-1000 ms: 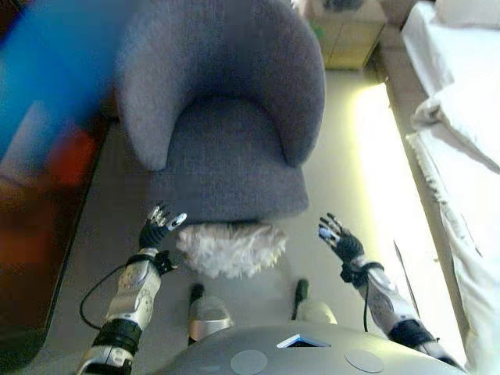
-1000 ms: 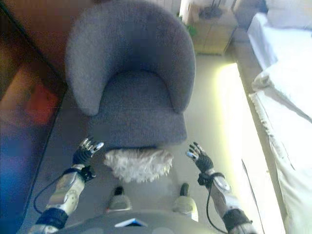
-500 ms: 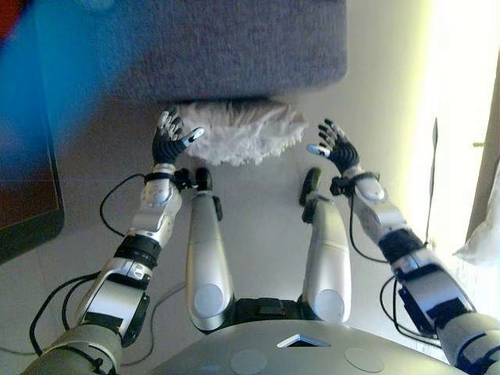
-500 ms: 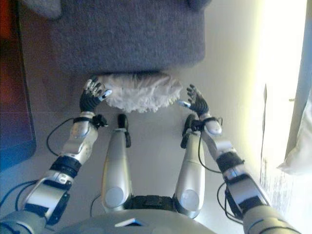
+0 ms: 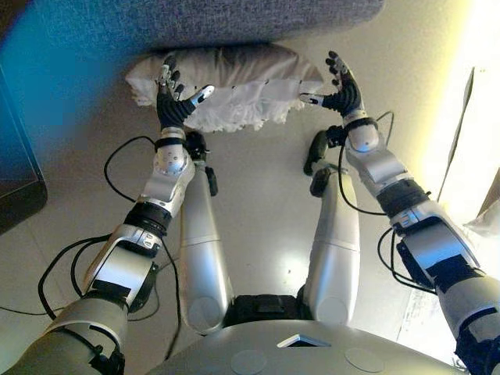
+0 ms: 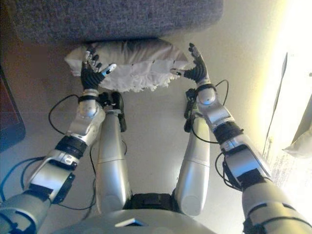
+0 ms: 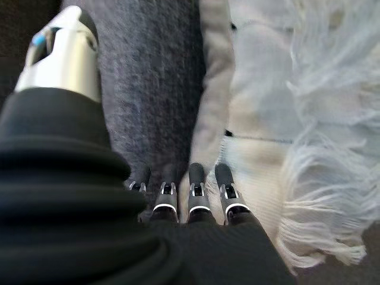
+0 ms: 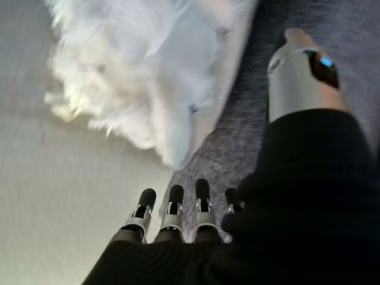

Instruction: Pick up the cushion and take it to the sofa

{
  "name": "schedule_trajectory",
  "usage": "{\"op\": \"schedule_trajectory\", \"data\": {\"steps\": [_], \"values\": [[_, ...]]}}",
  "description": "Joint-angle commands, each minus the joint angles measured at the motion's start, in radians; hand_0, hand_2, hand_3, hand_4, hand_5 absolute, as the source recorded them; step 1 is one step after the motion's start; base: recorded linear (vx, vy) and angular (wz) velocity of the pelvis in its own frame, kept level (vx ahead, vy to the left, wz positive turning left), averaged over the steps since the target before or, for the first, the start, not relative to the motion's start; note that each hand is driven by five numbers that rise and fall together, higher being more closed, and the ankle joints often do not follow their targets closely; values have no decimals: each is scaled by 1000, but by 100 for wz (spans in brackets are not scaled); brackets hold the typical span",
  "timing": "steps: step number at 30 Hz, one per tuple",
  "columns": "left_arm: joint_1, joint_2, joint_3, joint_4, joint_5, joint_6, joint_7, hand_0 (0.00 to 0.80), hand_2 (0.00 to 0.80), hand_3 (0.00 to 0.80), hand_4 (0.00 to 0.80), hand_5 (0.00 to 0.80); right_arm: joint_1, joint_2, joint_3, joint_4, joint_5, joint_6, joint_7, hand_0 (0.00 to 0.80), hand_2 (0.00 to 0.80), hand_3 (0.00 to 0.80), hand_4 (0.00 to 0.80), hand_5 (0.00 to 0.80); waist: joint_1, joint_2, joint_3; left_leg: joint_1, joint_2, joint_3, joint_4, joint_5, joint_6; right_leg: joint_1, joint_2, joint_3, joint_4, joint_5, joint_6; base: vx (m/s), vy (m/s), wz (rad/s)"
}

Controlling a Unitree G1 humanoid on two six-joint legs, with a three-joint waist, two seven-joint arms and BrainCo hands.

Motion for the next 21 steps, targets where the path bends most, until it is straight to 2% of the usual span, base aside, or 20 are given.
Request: {"op": "schedule_trajectory", "data": {"steps": [1, 4, 8, 12, 15, 21], "values": [[8, 10, -27, -23, 211, -11, 143, 0, 0, 0, 0, 0, 18, -58, 10, -16, -66, 18, -49, 0, 0, 0, 0, 0, 15, 39, -7, -71, -63, 50, -93, 115, 93, -19, 5, 19, 72, 2, 13, 26, -21, 5], [18, 39, -33, -30, 305, 17, 235, 0, 0, 0, 0, 0, 10, -65, 13, 1, -60, 27, -64, 0, 0, 0, 0, 0, 21, 46, -3, -88, -70, 49, -66, 104, 96, -42, 4, 25, 104, -6, 14, 10, -7, 1], [51, 51, -48, -18, 359, 50, 233, 0, 0, 0, 0, 0, 20, -55, 7, 25, -57, 22, -71, 0, 0, 0, 0, 0, 33, 52, -3, -109, -74, 38, -51, 105, 95, -67, 1, 27, 135, -16, 16, 32, -25, 4], [86, 40, -46, 15, 295, 55, 219, 0, 0, 0, 0, 0, 20, -59, 2, 43, -62, 17, -36, 0, 0, 0, 0, 0, 42, 51, -2, -119, -69, 26, -70, 129, 92, -79, 2, 22, 146, -20, 15, 33, -28, 4], [93, 27, -31, 67, 245, 17, 209, 0, 0, 0, 0, 0, -1, -75, 20, 62, -95, 24, -10, 0, 0, 0, 0, 0, 48, 48, -2, -140, -71, 15, -68, 144, 91, -101, 3, 18, 163, -25, 9, 10, -20, 3], [86, 27, -33, 63, 209, -12, 179, 0, 0, 0, 0, 0, -55, -100, 54, 82, -198, 63, -22, 0, 0, 0, 0, 0, 65, 42, -2, -163, -78, -8, -65, 150, 91, -120, 2, 6, 176, -38, 6, 10, -27, 2]]}}
